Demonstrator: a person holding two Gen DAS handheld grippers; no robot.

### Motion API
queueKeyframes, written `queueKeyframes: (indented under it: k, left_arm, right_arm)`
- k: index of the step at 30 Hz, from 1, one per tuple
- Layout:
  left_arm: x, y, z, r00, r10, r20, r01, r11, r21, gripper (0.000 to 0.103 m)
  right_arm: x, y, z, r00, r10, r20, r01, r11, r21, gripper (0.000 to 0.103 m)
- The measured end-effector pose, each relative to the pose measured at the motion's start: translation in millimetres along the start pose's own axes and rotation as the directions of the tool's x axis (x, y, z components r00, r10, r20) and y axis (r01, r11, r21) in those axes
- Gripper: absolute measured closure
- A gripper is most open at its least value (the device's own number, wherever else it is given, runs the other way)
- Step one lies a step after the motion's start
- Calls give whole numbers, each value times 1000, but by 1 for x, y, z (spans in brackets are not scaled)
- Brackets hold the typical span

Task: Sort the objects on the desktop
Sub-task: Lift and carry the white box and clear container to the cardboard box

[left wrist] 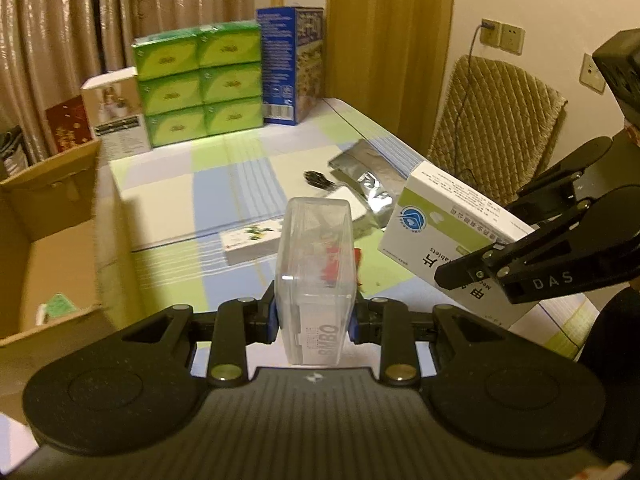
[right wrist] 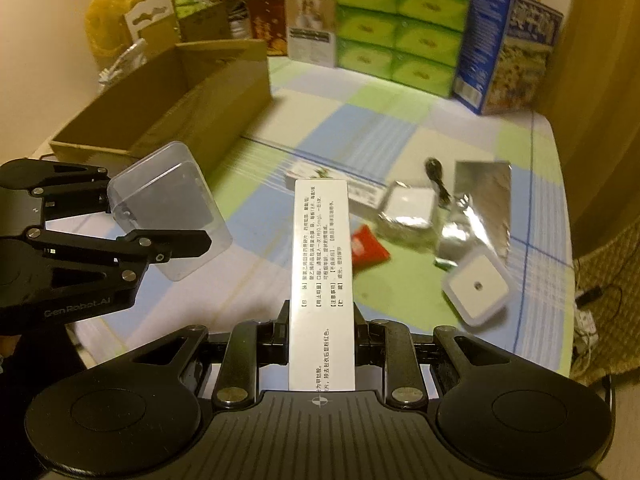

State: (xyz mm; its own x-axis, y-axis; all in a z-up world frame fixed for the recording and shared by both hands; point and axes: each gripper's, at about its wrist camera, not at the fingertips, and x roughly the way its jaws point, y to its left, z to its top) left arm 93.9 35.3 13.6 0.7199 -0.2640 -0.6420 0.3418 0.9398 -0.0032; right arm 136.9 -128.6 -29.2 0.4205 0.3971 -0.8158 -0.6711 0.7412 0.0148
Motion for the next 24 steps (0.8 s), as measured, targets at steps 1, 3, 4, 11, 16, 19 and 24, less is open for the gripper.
queueKeyframes:
  k: [1,3,4,11,16,19,24]
  left_arm:
    - [-4,3,0,1000,8,5,-8,1000,-7,77]
    - [-12,11,2,1000,21,13,-21,1000,-16,77]
    - [-16,15,3,999,29,18,-29,999,-20,77]
    - [-44,49,6,996,80,41,-78,996,-54,77]
    - [-65,78,8,990,128,52,-124,989,-77,77]
    - [-77,99,9,985,161,57,-155,983,-102,77]
    - [-92,141,10,976,212,57,-202,968,-148,77]
  right_arm:
    - [-1,5,3,1000,4,4,-4,1000,-6,81]
    - [-2,13,9,1000,12,13,-12,1000,-18,81]
    - [-2,18,12,1000,16,18,-16,1000,-23,81]
    - [-1,51,38,997,48,54,-45,998,-54,81]
    - [0,80,63,993,80,84,-73,994,-87,81]
    - [3,96,80,989,107,102,-96,990,-103,81]
    - [12,127,112,981,150,124,-134,983,-127,81]
